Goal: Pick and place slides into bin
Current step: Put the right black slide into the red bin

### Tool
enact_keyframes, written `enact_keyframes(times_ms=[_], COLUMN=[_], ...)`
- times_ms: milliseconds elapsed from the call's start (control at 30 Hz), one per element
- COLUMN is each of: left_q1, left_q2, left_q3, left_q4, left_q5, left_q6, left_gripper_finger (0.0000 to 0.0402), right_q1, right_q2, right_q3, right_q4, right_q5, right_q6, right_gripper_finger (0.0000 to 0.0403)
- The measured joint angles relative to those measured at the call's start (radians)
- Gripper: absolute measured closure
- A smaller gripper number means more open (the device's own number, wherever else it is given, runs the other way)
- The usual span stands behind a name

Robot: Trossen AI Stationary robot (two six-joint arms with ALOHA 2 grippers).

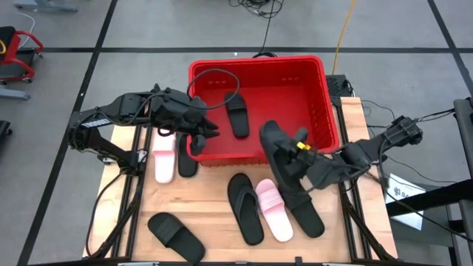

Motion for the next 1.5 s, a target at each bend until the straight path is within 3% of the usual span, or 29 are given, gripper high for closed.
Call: enact_keyframes(times_ms=[233, 500, 700, 1100, 1500], left_q1=[0.007, 0.053, 0.097, 0.137, 0.17], left_q2=[0.019, 0.103, 0.144, 0.2, 0.204], left_q3=[0.001, 0.0, 0.0, 0.001, 0.0], left_q4=[0.136, 0.229, 0.27, 0.287, 0.289], left_q5=[0.108, 0.175, 0.308, 0.392, 0.386], left_q6=[-0.029, -0.099, -0.066, -0.043, -0.021], left_gripper_finger=[0.0291, 0.0291, 0.0291, 0.0291, 0.0291], right_q1=[-0.073, -0.121, -0.125, -0.124, -0.124], right_q2=[0.01, 0.074, 0.106, 0.116, 0.116], right_q3=[0.0, 0.0, 0.0, -0.001, -0.001], right_q4=[0.098, 0.148, 0.182, 0.248, 0.245], right_q5=[-0.109, -0.11, -0.111, -0.112, -0.112], right_q6=[-0.205, -0.388, -0.459, -0.472, -0.495], right_gripper_finger=[0.0403, 0.0403, 0.0403, 0.0403, 0.0403])
